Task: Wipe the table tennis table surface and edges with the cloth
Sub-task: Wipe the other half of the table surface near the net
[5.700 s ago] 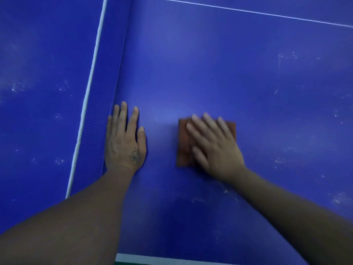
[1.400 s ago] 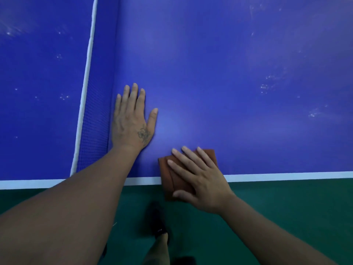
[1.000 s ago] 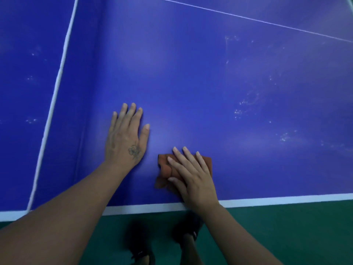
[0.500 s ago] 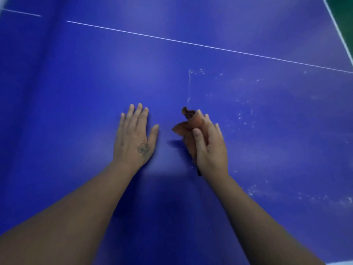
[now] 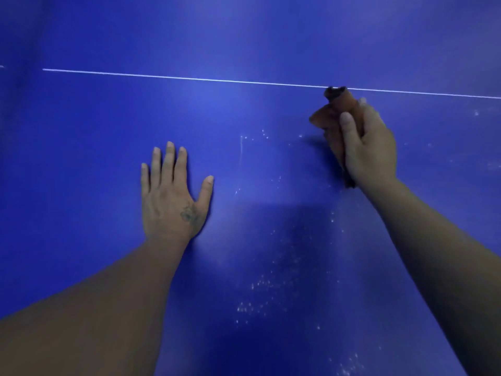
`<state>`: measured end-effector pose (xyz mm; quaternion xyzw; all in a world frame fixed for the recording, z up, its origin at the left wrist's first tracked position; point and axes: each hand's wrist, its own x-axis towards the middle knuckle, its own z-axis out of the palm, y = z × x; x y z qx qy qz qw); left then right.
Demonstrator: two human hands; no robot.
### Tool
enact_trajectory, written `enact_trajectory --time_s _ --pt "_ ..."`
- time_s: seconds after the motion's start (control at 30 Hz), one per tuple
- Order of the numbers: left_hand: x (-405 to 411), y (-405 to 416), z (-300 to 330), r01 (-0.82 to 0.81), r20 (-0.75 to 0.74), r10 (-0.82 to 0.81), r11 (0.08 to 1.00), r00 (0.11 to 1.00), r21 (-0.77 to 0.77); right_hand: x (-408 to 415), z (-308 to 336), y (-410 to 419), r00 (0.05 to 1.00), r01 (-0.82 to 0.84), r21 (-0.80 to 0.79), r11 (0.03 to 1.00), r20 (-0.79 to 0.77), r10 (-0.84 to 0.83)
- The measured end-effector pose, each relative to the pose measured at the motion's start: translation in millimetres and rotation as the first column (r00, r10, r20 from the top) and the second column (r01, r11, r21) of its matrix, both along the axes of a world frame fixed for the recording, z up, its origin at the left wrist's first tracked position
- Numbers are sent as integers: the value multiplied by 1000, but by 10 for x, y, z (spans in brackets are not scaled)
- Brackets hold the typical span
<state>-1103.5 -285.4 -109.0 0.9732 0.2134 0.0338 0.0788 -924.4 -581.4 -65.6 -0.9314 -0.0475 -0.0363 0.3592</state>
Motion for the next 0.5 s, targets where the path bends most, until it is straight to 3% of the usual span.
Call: enact_trajectory --time_s 0.3,0.5 --pt "47 3 -16 -4 42 4 1000 999 3 1040 -184 830 982 -188 -98 977 -32 186" --pt "55 22 -65 -1 27 1 1000 1000 15 1335 -292 1271 939 -339 -280 898 -46 340"
